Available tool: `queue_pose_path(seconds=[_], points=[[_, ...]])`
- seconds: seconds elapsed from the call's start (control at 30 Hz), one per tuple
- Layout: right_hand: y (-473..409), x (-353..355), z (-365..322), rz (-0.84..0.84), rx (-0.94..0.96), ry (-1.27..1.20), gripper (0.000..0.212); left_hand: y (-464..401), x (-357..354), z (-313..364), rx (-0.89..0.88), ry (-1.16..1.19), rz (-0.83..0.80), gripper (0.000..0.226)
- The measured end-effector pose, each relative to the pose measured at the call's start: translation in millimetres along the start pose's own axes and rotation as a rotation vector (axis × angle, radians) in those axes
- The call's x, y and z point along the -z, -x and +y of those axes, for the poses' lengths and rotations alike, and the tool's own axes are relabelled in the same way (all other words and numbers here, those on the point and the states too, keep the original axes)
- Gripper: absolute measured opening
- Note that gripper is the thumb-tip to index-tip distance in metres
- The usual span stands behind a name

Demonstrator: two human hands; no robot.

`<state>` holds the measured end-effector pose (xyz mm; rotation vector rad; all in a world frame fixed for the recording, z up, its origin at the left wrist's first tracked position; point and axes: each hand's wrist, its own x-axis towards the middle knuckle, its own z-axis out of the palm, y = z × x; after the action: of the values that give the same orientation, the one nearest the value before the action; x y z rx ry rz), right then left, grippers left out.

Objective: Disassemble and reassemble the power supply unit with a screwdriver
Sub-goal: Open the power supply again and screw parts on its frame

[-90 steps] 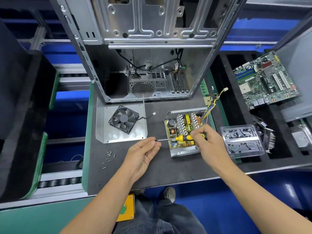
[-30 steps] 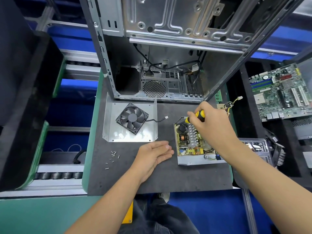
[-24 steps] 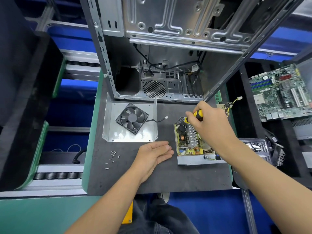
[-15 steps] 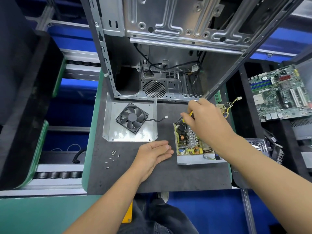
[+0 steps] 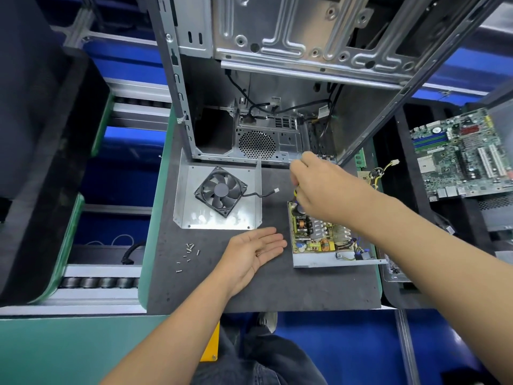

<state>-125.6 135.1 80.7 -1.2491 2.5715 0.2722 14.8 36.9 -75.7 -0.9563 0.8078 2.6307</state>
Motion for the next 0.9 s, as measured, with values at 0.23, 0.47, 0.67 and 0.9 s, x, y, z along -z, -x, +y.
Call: queue_pose_path(seconds=[0.23, 0.47, 0.67, 0.9], points=[[2, 3, 2, -0.024, -0.073, 0.101, 0.028, 0, 5, -2, -0.002, -0.008, -0.016, 0.024], [1, 0, -2, -0.076, -0.105, 0.253, 0.027, -1, 3, -8, -0.064, -0.223, 0.022, 0.016], [6, 3, 6, -0.083, -0.043, 0.049, 0.016, 0, 0, -9, -0.076, -0.302, 0.072, 0.015], [7, 3, 0, -0.111, -0.17, -0.023, 0.018, 4, 0, -8, -0.067, -0.266, 0.044, 0.016]])
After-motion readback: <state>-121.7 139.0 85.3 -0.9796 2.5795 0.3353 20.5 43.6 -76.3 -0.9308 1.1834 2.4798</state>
